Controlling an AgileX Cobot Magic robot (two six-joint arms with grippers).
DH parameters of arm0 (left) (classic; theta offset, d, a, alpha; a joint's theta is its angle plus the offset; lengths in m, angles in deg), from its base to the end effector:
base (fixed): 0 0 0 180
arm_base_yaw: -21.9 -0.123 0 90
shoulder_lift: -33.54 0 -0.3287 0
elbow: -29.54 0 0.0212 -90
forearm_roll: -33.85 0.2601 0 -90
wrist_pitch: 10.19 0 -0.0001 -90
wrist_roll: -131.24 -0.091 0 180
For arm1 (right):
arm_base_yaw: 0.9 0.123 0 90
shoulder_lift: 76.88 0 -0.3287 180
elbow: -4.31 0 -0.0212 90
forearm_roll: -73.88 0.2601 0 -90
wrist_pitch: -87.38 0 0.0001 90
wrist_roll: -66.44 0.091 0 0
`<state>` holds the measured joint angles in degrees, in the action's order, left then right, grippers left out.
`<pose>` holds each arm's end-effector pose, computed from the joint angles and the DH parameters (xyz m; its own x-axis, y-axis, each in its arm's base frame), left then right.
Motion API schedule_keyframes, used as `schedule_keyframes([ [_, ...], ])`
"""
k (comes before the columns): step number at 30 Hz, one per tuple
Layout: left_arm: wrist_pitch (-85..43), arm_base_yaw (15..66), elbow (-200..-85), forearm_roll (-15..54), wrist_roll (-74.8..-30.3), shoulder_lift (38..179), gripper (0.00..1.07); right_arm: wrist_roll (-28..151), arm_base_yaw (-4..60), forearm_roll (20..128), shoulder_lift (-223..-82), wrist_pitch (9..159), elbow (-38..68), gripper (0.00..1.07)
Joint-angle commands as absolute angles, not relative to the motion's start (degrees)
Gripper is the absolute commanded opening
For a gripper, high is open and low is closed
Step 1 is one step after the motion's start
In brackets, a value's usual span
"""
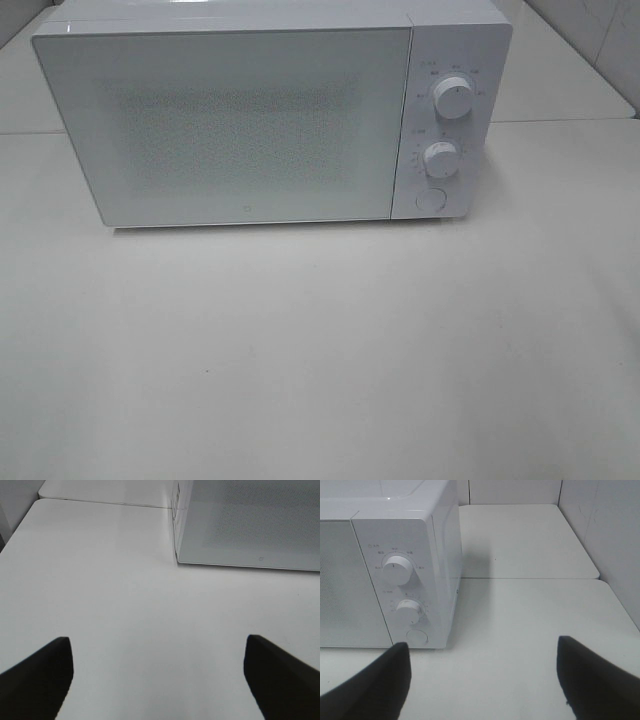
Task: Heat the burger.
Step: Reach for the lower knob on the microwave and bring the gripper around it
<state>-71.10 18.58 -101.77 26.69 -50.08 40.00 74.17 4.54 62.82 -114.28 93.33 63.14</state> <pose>-0.0433 -0.0124 0.2865 -0.4368 -0.0631 -0.8973 0.0237 0.9964 -0.0816 0.0885 0.0066 0.2964 -0.2035 -0.0767 -0.9761 -0.0872 0.9944 -0.0600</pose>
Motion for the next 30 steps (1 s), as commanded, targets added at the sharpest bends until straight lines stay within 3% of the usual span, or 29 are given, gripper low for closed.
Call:
schedule_keyframes([
  [1, -71.4, 18.6, -101.7, 26.2, -50.1, 39.0, 0.85, 75.6, 4.4, 62.8, -117.5, 82.8, 65.5, 0.76],
  [18, -71.4, 18.6, -101.7, 26.2, -50.1, 39.0, 0.85, 73.9, 4.4, 63.2, -140.6, 56.1, 66.3, 0.76],
  [30, -71.4, 18.6, -101.7, 26.2, -50.1, 39.0, 0.85, 59.4, 4.5, 79.4, -152.5, 42.3, 66.3, 0.76],
])
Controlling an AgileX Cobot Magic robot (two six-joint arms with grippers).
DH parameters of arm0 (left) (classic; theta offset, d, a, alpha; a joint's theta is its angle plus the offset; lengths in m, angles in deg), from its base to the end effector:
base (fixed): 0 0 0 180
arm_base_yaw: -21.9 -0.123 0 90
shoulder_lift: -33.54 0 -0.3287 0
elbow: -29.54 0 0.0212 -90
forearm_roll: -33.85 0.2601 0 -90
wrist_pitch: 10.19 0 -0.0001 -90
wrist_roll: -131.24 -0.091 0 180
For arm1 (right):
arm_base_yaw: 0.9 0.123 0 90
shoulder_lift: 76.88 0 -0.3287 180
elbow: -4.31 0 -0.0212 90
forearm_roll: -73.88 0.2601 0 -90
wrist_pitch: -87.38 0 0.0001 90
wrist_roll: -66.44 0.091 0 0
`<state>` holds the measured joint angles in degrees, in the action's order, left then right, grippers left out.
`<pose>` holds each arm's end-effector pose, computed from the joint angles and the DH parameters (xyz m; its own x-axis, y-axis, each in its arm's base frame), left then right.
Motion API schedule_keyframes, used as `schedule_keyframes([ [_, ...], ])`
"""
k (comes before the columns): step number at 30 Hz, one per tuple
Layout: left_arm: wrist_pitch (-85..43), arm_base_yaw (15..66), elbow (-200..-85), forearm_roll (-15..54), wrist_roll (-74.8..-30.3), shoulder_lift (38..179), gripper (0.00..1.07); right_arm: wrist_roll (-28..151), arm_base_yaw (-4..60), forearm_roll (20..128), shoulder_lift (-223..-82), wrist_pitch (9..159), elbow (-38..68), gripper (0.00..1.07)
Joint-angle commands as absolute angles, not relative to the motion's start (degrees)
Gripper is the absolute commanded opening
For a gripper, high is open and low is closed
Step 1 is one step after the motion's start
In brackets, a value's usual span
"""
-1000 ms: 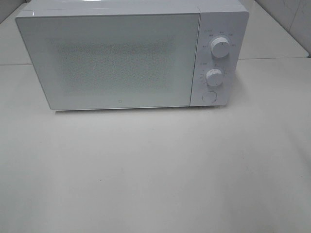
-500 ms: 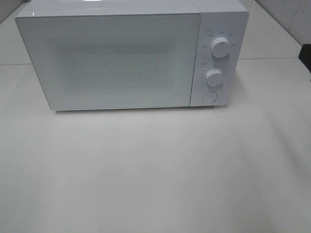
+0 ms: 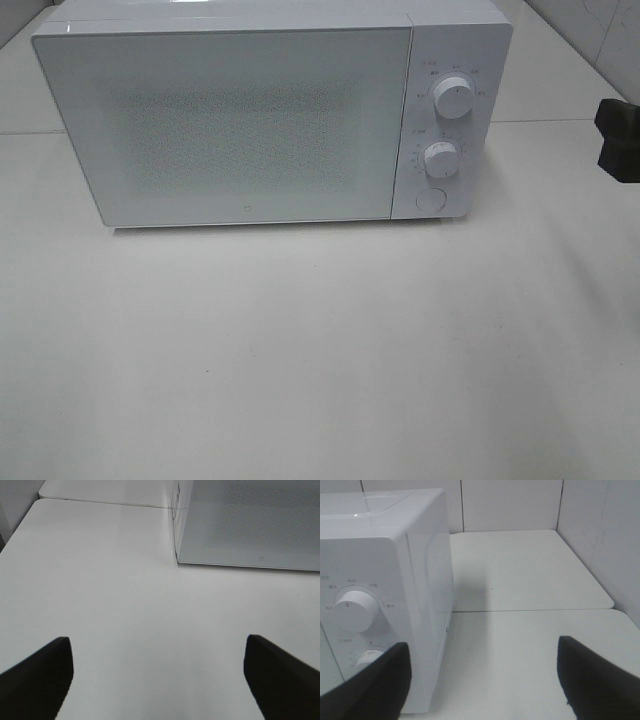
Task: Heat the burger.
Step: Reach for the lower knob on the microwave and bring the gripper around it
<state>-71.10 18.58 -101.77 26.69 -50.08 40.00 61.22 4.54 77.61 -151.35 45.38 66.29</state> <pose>-0.0433 -0.0124 0.2865 -0.4368 -0.0631 -0.8973 0.0237 0.9964 -0.0816 0.1967 0.0148 0.2585 -0.0760 -0.0501 -0.9958 -0.0548 0.9974 -0.0460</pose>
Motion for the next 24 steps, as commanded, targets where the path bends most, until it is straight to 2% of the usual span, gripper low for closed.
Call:
schedule_keyframes([
  [1, -71.4, 18.6, -101.7, 26.2, -50.1, 39.0, 0.85, 59.4, 4.5, 79.4, -152.5, 42.3, 66.3, 0.76],
  [7, -71.4, 18.6, -101.7, 26.2, -50.1, 39.0, 0.85, 58.4, 6.1, 83.7, -156.6, 34.3, 68.3, 0.76],
  [13, -71.4, 18.6, -101.7, 26.2, -50.1, 39.0, 0.85, 50.2, 15.5, 94.4, -161.9, 26.4, 69.4, 0.76],
  [14, -71.4, 18.6, -101.7, 26.2, -50.1, 39.0, 0.85, 50.2, 15.5, 94.4, -161.9, 26.4, 69.4, 0.76],
  [19, -71.4, 18.6, -101.7, 26.2, -50.1, 39.0, 0.85, 49.4, 24.2, 102.4, -166.5, 19.4, 69.4, 0.76],
  [24, -71.4, 18.6, -101.7, 26.2, -50.1, 39.0, 0.85, 48.2, 30.3, 109.6, -171.2, 14.0, 69.4, 0.76],
])
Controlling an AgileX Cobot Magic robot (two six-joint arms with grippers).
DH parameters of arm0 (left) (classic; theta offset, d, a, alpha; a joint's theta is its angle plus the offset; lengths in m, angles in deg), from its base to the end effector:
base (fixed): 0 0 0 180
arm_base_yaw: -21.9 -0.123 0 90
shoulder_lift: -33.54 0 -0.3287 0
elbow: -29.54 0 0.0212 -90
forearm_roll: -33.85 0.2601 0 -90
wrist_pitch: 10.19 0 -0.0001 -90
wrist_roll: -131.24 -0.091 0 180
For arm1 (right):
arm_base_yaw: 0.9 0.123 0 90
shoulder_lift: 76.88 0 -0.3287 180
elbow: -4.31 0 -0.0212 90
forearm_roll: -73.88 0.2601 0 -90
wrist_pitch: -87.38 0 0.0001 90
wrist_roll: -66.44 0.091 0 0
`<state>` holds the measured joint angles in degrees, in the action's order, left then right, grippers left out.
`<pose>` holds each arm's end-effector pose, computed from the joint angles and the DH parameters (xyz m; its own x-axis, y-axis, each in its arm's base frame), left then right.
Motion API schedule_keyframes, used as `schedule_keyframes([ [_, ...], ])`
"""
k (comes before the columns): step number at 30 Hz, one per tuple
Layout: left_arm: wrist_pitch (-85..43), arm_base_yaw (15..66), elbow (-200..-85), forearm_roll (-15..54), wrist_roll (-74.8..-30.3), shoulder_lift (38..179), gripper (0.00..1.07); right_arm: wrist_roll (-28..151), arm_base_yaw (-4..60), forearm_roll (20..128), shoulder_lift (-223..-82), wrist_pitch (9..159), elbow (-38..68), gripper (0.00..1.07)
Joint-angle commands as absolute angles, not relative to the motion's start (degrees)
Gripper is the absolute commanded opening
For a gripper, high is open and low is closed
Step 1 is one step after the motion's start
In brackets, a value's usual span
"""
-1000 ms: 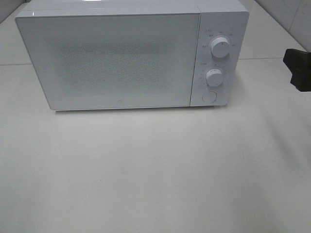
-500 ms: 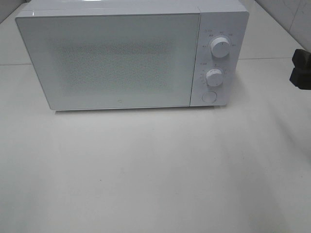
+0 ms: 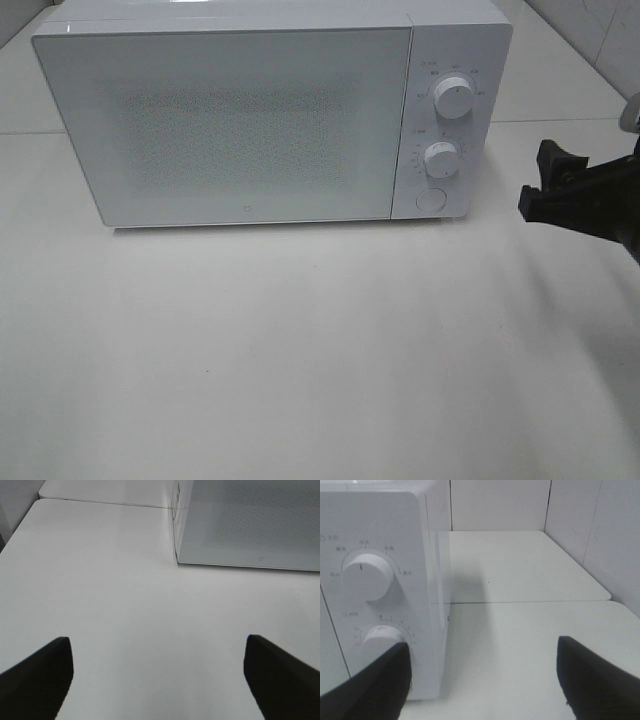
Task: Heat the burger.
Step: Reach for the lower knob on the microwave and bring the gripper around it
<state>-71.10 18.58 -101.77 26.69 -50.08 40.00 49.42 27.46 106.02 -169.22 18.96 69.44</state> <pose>-0.0433 -0.0124 0.2865 -0.4368 -0.0631 -0.8973 0.0237 0.9964 -0.0816 0.2076 0.0610 0.2157 -0.0400 -0.0906 -0.9951 0.0193 0.9956 -0.0914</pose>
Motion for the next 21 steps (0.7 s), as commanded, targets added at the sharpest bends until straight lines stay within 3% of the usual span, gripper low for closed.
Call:
schedule_keyframes([
  [1, -71.4, 18.6, -101.7, 26.2, -50.1, 39.0, 0.85, 48.2, 31.5, 110.6, -171.9, 12.8, 69.4, 0.76],
  [11, -71.4, 18.6, -101.7, 26.2, -50.1, 39.0, 0.85, 48.2, 39.4, 117.8, -179.0, 8.0, 65.5, 0.76],
  [21, -71.4, 18.6, -101.7, 26.2, -50.1, 39.0, 0.85, 47.7, 39.9, 117.4, -183.5, 7.3, 59.9, 0.76],
])
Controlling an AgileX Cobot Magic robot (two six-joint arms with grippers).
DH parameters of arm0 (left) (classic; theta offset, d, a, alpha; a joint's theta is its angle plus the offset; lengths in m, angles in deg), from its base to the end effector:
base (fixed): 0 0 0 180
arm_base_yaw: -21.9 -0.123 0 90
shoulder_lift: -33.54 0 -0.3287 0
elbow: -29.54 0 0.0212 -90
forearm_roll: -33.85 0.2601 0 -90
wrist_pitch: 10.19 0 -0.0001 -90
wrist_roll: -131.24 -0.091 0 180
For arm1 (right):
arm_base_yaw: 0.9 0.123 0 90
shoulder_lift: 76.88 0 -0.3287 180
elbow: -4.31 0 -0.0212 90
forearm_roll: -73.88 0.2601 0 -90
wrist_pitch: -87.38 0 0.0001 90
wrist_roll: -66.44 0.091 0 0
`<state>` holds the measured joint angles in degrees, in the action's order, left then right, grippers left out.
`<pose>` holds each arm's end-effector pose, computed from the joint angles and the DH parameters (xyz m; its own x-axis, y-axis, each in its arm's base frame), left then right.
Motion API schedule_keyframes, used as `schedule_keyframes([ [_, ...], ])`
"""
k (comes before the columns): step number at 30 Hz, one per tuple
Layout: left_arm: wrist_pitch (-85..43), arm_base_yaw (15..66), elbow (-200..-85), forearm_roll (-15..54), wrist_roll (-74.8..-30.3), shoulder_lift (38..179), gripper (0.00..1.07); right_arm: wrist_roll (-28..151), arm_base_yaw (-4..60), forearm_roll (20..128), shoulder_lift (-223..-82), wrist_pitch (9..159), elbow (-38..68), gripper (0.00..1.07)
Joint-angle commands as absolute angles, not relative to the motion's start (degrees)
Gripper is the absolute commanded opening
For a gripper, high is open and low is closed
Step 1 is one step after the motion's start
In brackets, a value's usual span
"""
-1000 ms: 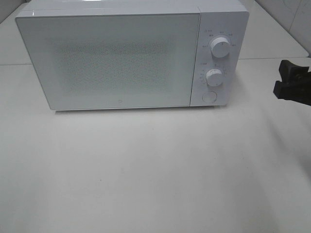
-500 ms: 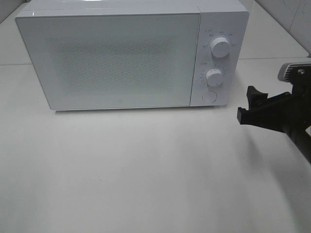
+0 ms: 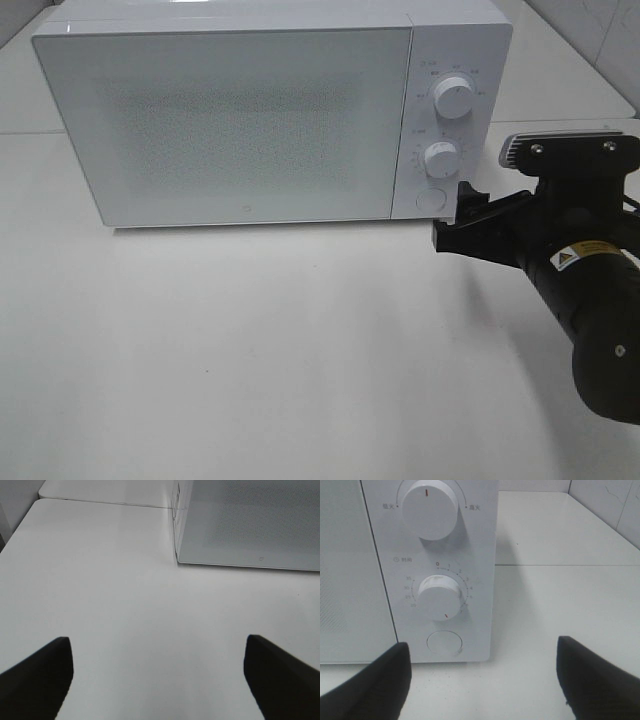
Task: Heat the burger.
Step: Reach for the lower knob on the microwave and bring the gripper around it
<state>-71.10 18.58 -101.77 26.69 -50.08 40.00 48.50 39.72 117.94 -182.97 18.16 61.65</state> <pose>-0.0433 -0.0124 0.2865 -0.4368 -0.0631 -0.8973 0.0237 0.9964 -0.0816 0.2308 0.1201 0.1820 -0.1485 -0.1097 -0.9828 -0.0080 0.9939 -0.1097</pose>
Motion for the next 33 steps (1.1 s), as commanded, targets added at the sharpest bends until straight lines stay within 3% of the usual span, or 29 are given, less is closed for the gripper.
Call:
schedule_keyframes([
  [1, -71.4, 18.6, -101.7, 26.2, -50.1, 39.0, 0.85, 47.0, 39.9, 116.7, -184.3, 7.3, 58.7, 0.76],
  [17, -71.4, 18.6, -101.7, 26.2, -50.1, 39.0, 0.85, 46.7, 39.5, 114.8, -193.6, 7.4, 49.4, 0.76],
  [33, -71.4, 18.6, -101.7, 26.2, -50.1, 39.0, 0.85, 46.8, 34.3, 110.2, -196.6, 10.2, 43.7, 0.76],
])
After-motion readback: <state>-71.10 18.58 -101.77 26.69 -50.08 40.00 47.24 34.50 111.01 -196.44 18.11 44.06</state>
